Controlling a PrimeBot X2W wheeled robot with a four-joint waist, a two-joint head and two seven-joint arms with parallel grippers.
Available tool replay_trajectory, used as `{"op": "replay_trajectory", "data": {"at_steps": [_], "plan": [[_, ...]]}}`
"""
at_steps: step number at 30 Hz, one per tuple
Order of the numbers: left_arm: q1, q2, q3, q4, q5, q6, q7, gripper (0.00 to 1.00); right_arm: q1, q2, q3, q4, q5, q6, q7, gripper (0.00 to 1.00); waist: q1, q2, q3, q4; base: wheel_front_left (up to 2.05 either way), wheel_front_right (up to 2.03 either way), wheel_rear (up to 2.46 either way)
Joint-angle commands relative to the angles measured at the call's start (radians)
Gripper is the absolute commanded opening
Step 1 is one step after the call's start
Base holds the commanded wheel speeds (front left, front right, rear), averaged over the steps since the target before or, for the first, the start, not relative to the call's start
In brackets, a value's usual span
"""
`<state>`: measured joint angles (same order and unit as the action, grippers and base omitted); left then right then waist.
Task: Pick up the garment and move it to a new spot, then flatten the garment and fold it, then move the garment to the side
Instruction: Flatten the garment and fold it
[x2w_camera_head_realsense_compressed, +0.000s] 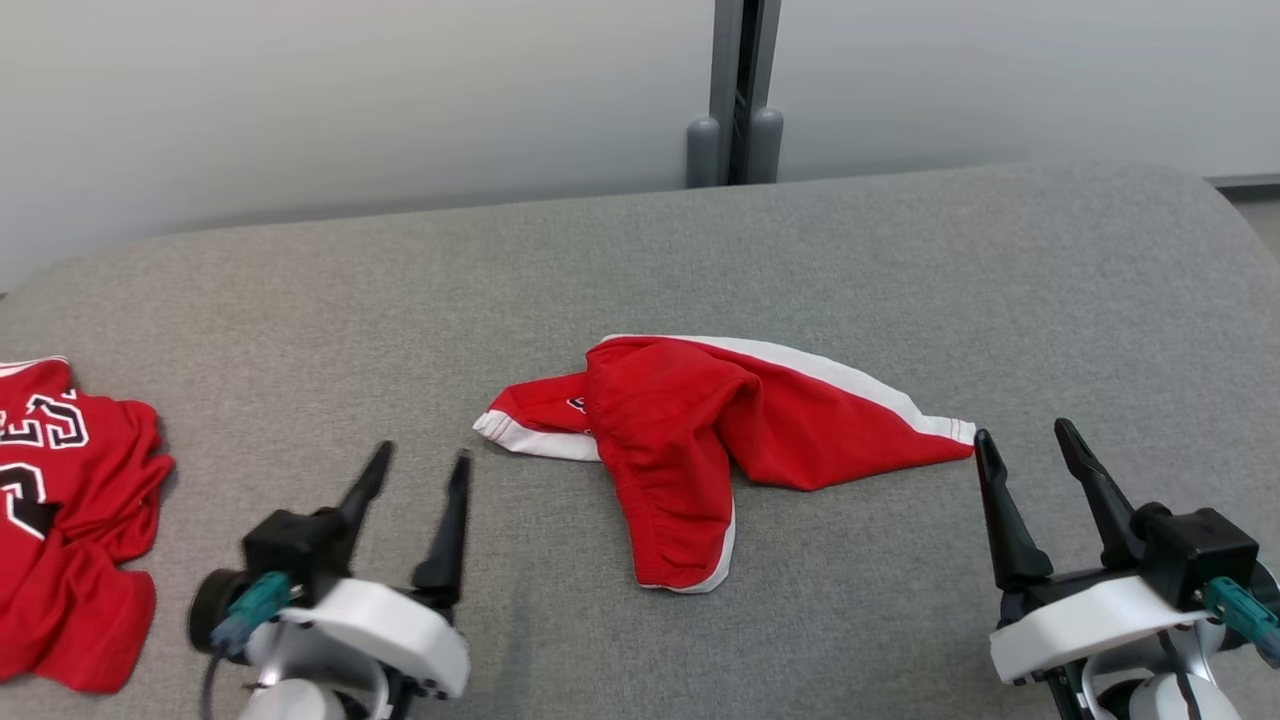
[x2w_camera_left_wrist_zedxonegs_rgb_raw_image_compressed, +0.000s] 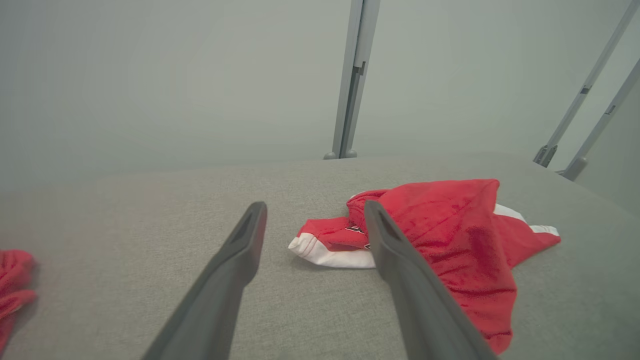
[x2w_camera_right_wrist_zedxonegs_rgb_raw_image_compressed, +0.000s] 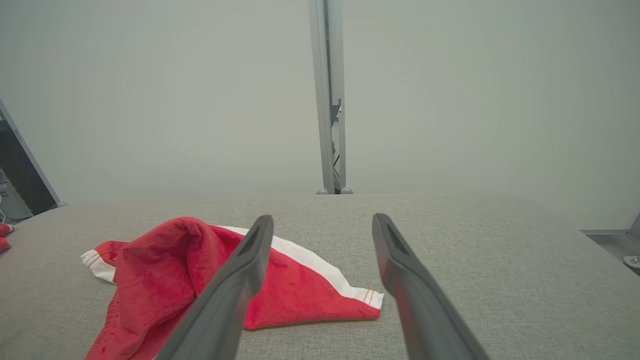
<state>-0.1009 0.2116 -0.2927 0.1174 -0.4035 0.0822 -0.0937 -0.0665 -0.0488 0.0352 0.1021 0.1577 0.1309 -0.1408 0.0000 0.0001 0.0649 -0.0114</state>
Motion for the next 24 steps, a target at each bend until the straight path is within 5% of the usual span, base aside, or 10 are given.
{"op": "replay_trajectory", "data": {"at_steps": [1,12,24], "plan": [[-0.029,-0.015,-0.033,0.023,-0.012,-0.026,0.025,1.0,-0.018,-0.005,0.008,0.002,0.003,0.0,-0.006,1.0,0.0,-0.0001,0.024,-0.016,0.0,0.0,0.0],[-0.156,-0.09,-0.12,0.172,-0.056,-0.118,0.086,1.0,-0.076,-0.005,0.055,0.028,0.022,0.0,-0.03,1.0,0.0,-0.0001,0.122,-0.082,0.0,0.0,0.0],[-0.342,-0.078,-0.11,0.416,-0.082,-0.165,0.11,1.0,-0.135,-0.005,0.091,0.076,0.052,0.0,-0.067,1.0,0.0,-0.0001,0.208,-0.155,0.0,0.0,0.0]]}}
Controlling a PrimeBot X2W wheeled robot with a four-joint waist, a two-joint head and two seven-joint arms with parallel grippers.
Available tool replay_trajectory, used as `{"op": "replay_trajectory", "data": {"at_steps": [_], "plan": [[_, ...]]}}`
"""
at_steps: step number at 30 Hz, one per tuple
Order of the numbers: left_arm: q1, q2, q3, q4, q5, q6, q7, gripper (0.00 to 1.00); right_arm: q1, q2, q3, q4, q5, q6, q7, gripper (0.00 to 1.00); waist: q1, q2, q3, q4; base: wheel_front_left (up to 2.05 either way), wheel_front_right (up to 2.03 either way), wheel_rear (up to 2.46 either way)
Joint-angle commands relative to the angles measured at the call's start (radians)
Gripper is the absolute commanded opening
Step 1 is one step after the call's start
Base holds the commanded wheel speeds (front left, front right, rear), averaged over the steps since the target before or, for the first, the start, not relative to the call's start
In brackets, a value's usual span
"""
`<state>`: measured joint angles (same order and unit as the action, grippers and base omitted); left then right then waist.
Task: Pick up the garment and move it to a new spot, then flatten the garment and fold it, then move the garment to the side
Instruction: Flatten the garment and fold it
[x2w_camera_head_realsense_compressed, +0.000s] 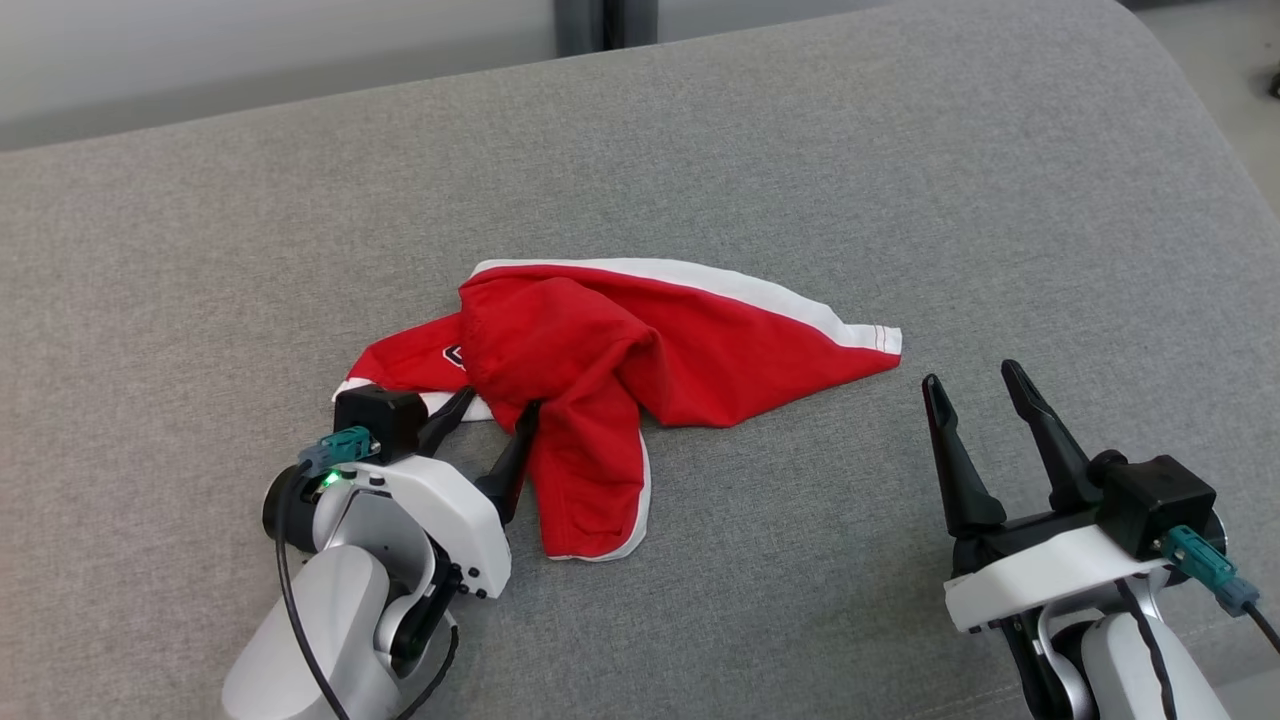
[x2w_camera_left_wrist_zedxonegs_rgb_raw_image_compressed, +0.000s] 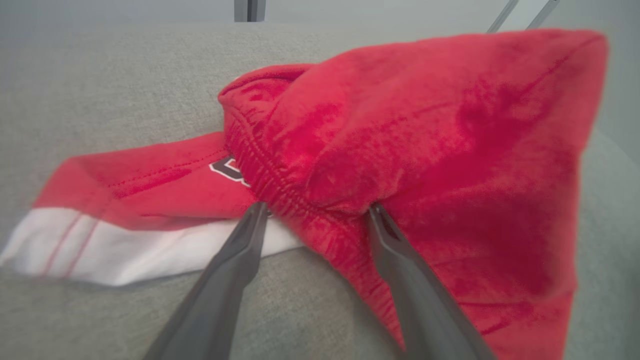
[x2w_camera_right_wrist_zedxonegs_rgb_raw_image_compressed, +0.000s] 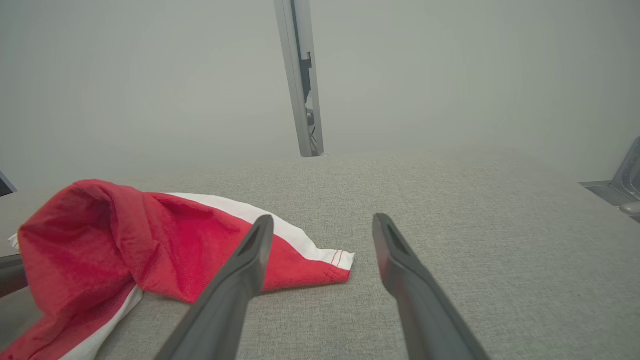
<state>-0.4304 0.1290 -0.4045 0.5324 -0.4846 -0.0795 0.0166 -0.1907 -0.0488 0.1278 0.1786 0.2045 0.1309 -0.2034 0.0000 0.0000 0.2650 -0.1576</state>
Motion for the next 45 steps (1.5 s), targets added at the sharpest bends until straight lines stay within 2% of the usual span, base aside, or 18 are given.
{"op": "replay_trajectory", "data": {"at_steps": [1,2,3,12,19,23,28,34,38,41,42,43,44,45], "plan": [[-0.022,0.006,0.0,0.014,-0.006,-0.008,0.002,0.8,-0.013,-0.005,0.0,0.006,0.007,0.0,-0.009,1.0,0.0,0.0,0.01,-0.011,0.0,0.0,0.0],[-0.033,0.007,-0.004,0.023,-0.006,-0.011,-0.004,0.26,-0.016,-0.005,0.001,0.012,0.007,0.0,-0.013,1.0,0.0,0.0,0.011,-0.013,0.0,0.0,0.0],[-0.042,0.008,-0.006,0.029,-0.007,-0.017,-0.009,0.0,-0.02,-0.005,0.002,0.016,0.009,0.0,-0.015,1.0,0.0,0.0,0.012,-0.016,0.0,0.0,0.0],[-0.112,0.052,-0.025,-0.02,0.052,-0.017,-0.096,0.0,-0.035,-0.005,-0.012,0.043,0.013,0.0,-0.033,1.0,0.0,0.0,-0.001,-0.008,0.0,0.0,0.0],[-0.17,0.149,-0.095,-0.177,0.259,0.072,-0.196,0.0,-0.034,-0.005,-0.047,0.046,0.003,0.0,-0.037,1.0,0.0,0.0,-0.016,0.025,0.0,0.0,0.0],[-0.095,0.213,-0.147,-0.263,0.366,0.123,-0.22,0.0,-0.025,-0.005,-0.059,0.043,-0.001,0.0,-0.038,1.0,0.0,0.0,-0.023,0.042,0.0,0.0,0.0],[0.021,0.248,-0.188,-0.29,0.407,0.156,-0.241,0.0,-0.015,-0.005,-0.077,0.036,-0.002,0.0,-0.039,1.0,0.0,0.0,-0.023,0.065,0.0,0.0,0.0],[0.155,0.232,-0.254,-0.226,0.415,0.169,-0.273,0.0,-0.017,-0.005,-0.086,0.025,-0.013,0.0,-0.023,1.0,0.0,0.0,-0.02,0.103,0.0,0.0,0.0],[0.198,0.193,-0.254,-0.162,0.38,0.18,-0.281,0.0,-0.022,-0.005,-0.089,0.02,-0.016,0.0,-0.013,1.0,0.0,0.0,-0.022,0.121,0.0,0.0,0.0],[0.217,0.157,-0.232,-0.158,0.341,0.172,-0.282,0.0,-0.014,-0.005,-0.098,0.014,-0.018,0.0,-0.009,1.0,0.0,0.0,-0.027,0.135,0.0,0.0,0.0],[0.222,0.147,-0.221,-0.171,0.327,0.169,-0.282,0.12,-0.01,-0.005,-0.101,0.012,-0.018,0.0,-0.007,1.0,0.0,0.0,-0.029,0.14,0.0,0.0,0.0],[0.226,0.139,-0.209,-0.185,0.315,0.166,-0.283,0.52,-0.007,-0.005,-0.105,0.01,-0.02,0.0,-0.005,1.0,0.0,0.0,-0.032,0.146,0.0,0.0,0.0],[0.229,0.133,-0.195,-0.204,0.303,0.16,-0.283,1.0,-0.004,-0.005,-0.108,0.009,-0.021,0.0,-0.003,1.0,0.0,0.0,-0.035,0.151,0.0,0.0,0.0],[0.234,0.128,-0.183,-0.218,0.293,0.154,-0.282,1.0,-0.003,-0.005,-0.11,0.007,-0.021,0.0,-0.001,1.0,0.0,0.0,-0.038,0.156,0.0,0.0,0.0]]}}
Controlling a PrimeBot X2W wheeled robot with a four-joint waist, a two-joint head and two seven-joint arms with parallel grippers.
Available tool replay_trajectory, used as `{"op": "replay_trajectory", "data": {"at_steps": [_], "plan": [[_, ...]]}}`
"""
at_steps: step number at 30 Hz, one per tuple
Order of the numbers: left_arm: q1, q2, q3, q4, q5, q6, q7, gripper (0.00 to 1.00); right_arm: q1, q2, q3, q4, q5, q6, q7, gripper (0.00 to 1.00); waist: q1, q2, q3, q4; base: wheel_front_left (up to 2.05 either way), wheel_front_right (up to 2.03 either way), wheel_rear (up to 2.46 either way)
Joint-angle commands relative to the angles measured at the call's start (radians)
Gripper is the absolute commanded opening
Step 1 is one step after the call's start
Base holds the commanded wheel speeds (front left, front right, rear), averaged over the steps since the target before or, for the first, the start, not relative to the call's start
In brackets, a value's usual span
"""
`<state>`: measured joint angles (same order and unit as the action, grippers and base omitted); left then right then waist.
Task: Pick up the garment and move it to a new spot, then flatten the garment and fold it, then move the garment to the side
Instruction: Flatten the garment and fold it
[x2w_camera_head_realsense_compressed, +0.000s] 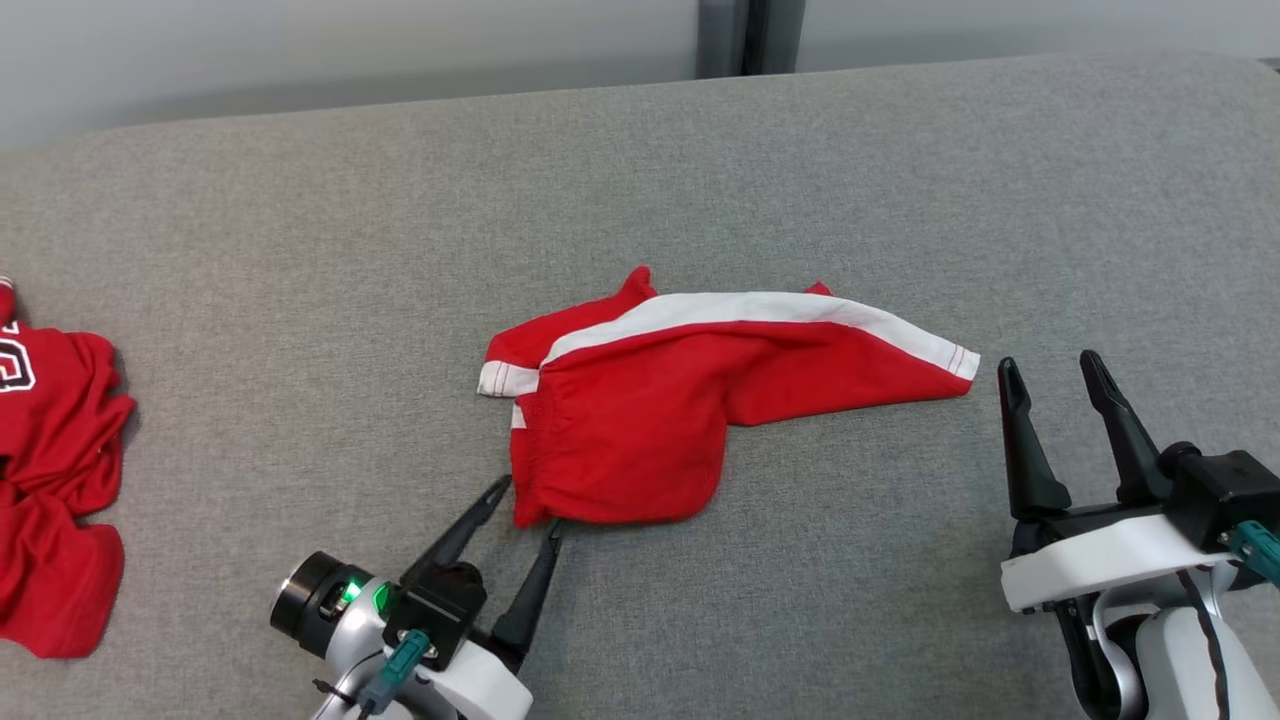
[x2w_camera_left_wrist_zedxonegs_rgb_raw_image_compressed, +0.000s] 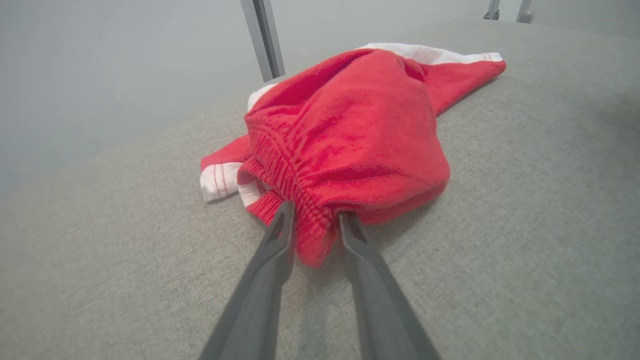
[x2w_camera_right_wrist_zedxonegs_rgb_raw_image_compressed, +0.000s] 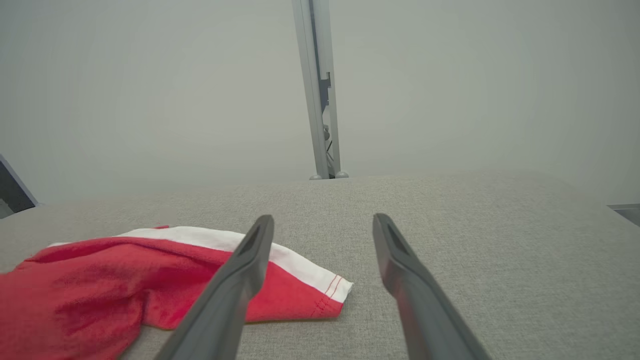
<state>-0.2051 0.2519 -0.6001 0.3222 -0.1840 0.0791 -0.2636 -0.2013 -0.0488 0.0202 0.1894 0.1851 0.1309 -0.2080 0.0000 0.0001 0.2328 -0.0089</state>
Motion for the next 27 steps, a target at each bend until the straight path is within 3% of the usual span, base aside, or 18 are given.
{"op": "replay_trajectory", "data": {"at_steps": [1,4,12,16,21,27], "plan": [[0.012,0.002,0.024,-0.023,-0.014,-0.008,-0.002,1.0,0.009,-0.005,-0.006,-0.006,-0.003,0.0,0.005,1.0,0.0,-0.0001,-0.01,0.012,0.0,0.0,0.0],[0.025,0.004,0.065,-0.05,-0.033,-0.013,-0.002,1.0,0.017,-0.005,-0.013,-0.01,-0.008,0.0,0.013,1.0,0.0,-0.0001,-0.027,0.021,0.0,0.0,0.0],[0.08,0.039,0.207,-0.035,-0.112,0.034,-0.002,1.0,0.046,-0.005,-0.026,-0.018,-0.006,0.0,0.024,1.0,0.0,-0.0001,-0.081,0.027,0.0,0.0,0.0],[0.089,0.017,0.284,-0.08,-0.192,0.019,-0.002,1.0,0.061,-0.004,-0.049,-0.031,-0.015,0.0,0.032,1.0,0.0,-0.0001,-0.101,0.031,0.0,0.0,0.0],[0.081,-0.002,0.33,-0.129,-0.267,0.001,0.002,1.0,0.077,-0.005,-0.062,-0.051,-0.031,0.0,0.05,1.0,0.0,-0.0001,-0.129,0.028,0.0,0.0,0.0],[0.103,0.007,0.343,-0.167,-0.286,0.02,0.035,1.0,0.111,-0.005,-0.058,-0.076,-0.039,0.0,0.075,1.0,0.0,-0.0001,-0.166,0.022,0.0,0.0,0.0]]}}
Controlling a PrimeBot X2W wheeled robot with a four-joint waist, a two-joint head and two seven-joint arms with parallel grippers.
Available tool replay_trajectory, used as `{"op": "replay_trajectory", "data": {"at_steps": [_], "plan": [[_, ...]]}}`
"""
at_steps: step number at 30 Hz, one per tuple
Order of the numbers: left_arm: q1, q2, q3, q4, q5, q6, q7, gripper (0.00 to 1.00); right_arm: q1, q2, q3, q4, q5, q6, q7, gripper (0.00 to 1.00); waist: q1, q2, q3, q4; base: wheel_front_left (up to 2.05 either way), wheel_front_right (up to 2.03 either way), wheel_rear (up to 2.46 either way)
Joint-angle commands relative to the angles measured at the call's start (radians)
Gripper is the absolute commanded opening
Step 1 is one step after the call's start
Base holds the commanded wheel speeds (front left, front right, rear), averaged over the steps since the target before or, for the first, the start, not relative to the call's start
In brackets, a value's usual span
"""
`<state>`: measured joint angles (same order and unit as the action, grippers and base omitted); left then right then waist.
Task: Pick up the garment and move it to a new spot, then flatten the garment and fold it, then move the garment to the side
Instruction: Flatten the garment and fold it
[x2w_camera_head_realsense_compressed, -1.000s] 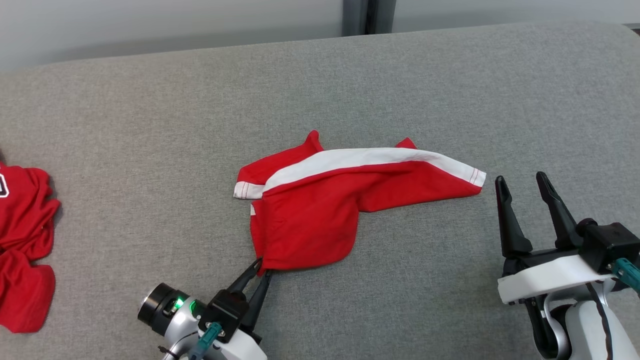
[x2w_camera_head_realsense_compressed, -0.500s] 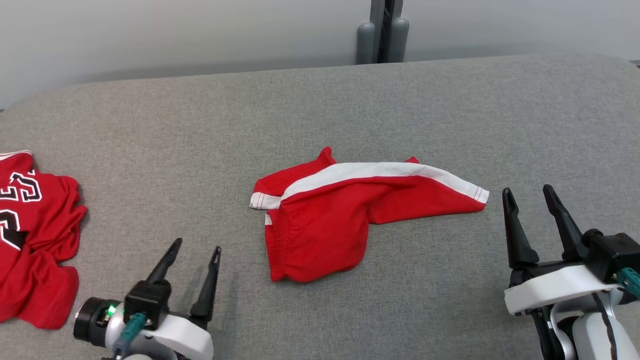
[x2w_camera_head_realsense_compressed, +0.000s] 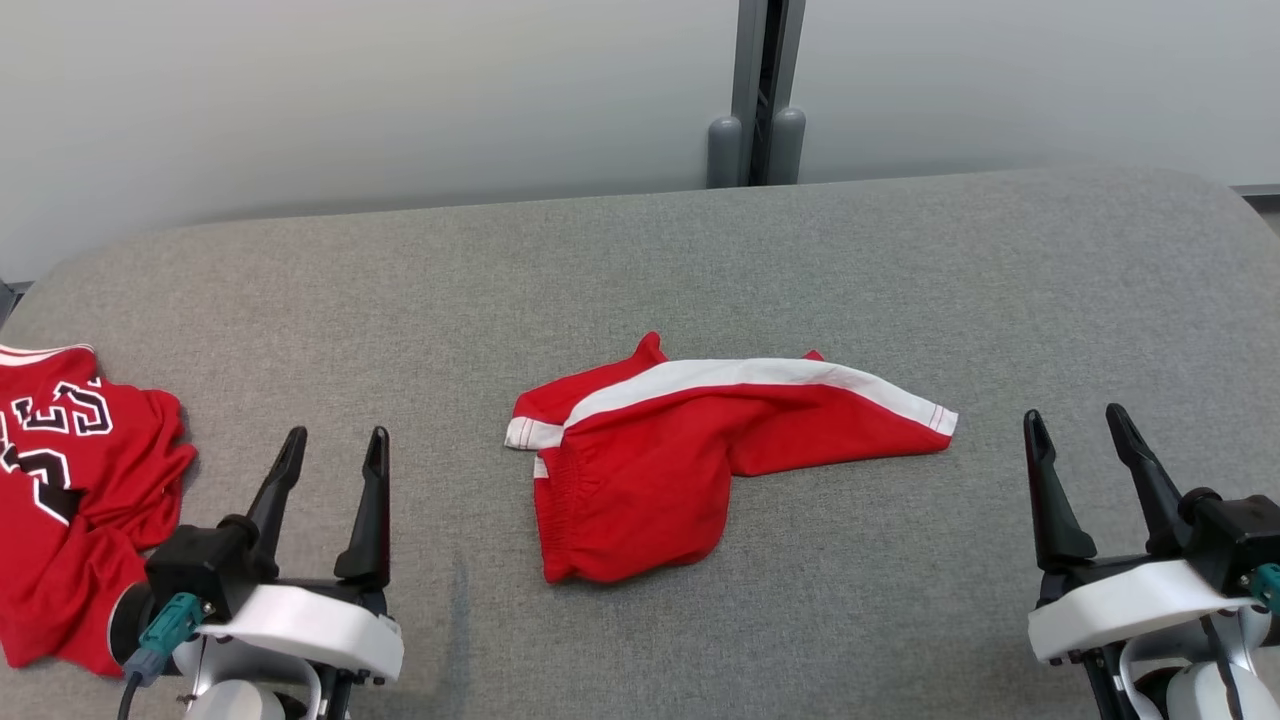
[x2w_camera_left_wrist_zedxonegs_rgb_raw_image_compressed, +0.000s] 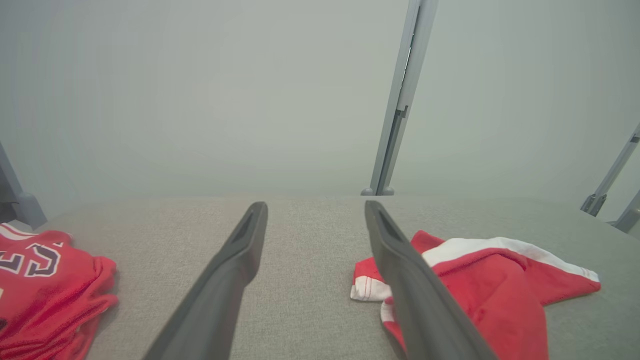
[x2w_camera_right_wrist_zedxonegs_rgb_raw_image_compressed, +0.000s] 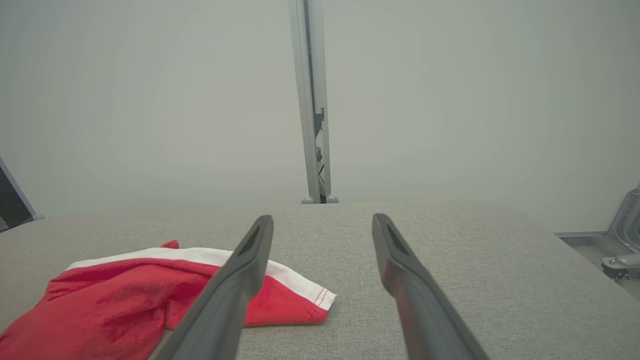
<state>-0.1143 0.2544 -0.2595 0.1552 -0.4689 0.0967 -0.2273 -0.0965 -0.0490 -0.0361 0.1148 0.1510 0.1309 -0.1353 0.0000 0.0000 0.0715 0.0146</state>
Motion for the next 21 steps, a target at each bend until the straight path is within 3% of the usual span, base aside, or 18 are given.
{"op": "replay_trajectory", "data": {"at_steps": [1,8,21], "plan": [[0.019,0.005,0.001,-0.003,-0.005,0.006,0.01,1.0,0.012,-0.004,0.0,-0.004,-0.004,0.0,0.004,1.0,0.0,0.0,-0.009,-0.003,0.0,0.0,0.0],[0.049,0.008,-0.008,-0.021,-0.007,0.027,0.037,1.0,0.04,-0.004,0.004,-0.029,0.005,0.0,0.02,1.0,0.0,0.0,-0.017,-0.001,0.0,0.0,0.0],[0.016,0.011,-0.012,-0.017,-0.017,0.025,0.041,1.0,0.031,-0.004,0.007,-0.04,0.007,0.0,0.025,1.0,0.0,0.0,-0.004,0.002,0.0,0.0,0.0]]}}
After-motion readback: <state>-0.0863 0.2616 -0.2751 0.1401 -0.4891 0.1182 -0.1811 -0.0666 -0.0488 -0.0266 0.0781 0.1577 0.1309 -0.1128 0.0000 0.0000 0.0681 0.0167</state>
